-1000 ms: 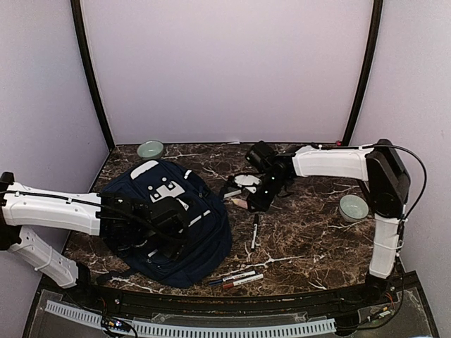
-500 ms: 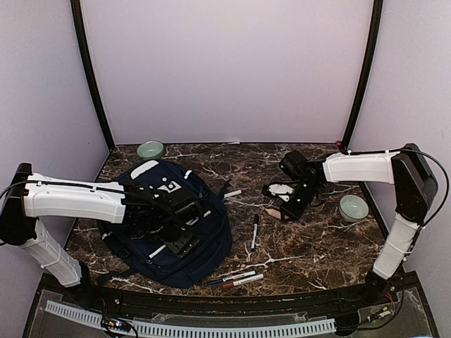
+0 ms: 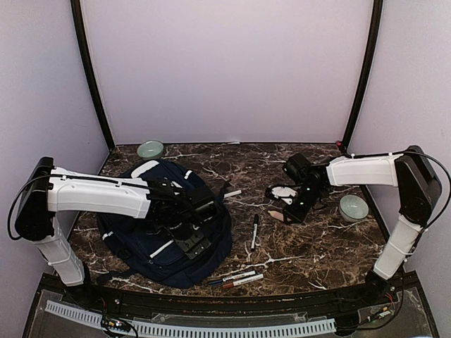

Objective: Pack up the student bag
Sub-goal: Pick up the upper front pocket of the student bag, then place the pen in the upper front pocket of the bag.

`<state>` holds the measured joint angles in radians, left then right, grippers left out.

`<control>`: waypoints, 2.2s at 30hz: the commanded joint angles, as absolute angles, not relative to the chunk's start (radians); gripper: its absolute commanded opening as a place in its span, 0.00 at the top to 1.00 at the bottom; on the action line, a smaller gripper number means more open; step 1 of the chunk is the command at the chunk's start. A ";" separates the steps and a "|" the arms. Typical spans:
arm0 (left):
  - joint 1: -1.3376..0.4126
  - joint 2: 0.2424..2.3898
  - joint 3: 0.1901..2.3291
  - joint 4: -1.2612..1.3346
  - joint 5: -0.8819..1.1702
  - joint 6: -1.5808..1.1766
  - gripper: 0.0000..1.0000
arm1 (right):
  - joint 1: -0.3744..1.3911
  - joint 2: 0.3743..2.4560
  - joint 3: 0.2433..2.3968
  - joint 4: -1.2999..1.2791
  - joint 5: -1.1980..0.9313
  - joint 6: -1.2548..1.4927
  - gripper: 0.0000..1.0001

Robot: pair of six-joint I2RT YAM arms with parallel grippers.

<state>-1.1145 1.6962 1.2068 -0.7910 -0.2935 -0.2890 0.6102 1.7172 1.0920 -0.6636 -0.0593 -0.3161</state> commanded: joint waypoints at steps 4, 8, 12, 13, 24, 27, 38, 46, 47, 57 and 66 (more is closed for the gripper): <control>-1.126 1.682 1.243 -0.799 -0.304 -0.269 0.06 | 0.609 1.707 1.085 -0.632 -0.086 -0.317 0.83; -1.126 1.722 1.271 -0.857 -0.378 -0.277 0.30 | 0.611 1.712 1.087 -0.631 -0.100 -0.313 0.83; -1.126 1.725 1.292 -0.884 -0.405 -0.284 0.44 | 0.609 1.705 1.092 -0.633 -0.104 -0.315 0.83; -1.126 1.721 1.296 -0.886 -0.407 -0.284 0.51 | 0.609 1.703 1.094 -0.633 -0.103 -0.318 0.83; -1.124 1.611 1.350 -0.950 -0.469 -0.277 1.00 | 0.622 1.620 1.195 -0.681 -0.237 -0.386 0.83; -1.122 1.589 1.364 -0.956 -0.481 -0.269 1.00 | 0.649 1.602 1.237 -0.693 -0.264 -0.411 0.83; -1.115 1.453 1.418 -0.921 -0.504 -0.226 1.00 | 0.897 1.540 1.320 -0.712 -0.183 -0.606 0.83; -1.115 1.336 1.401 -0.883 -0.533 -0.207 1.00 | 1.071 1.634 1.424 -0.674 -0.010 -0.701 0.83; -1.115 1.323 1.396 -0.870 -0.534 -0.200 1.00 | 1.091 1.651 1.446 -0.664 0.008 -0.712 0.83; -1.112 1.238 1.353 -0.820 -0.509 -0.199 1.00 | 1.244 1.858 1.633 -0.520 0.226 -0.827 0.84; -1.109 1.190 1.333 -0.806 -0.487 -0.196 1.00 | 1.266 1.974 1.600 -0.218 0.418 -0.994 0.83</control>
<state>-1.1084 1.2659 1.3243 -0.9298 -0.4782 -0.2081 1.2572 1.9461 1.6203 -0.4469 0.2848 -0.8825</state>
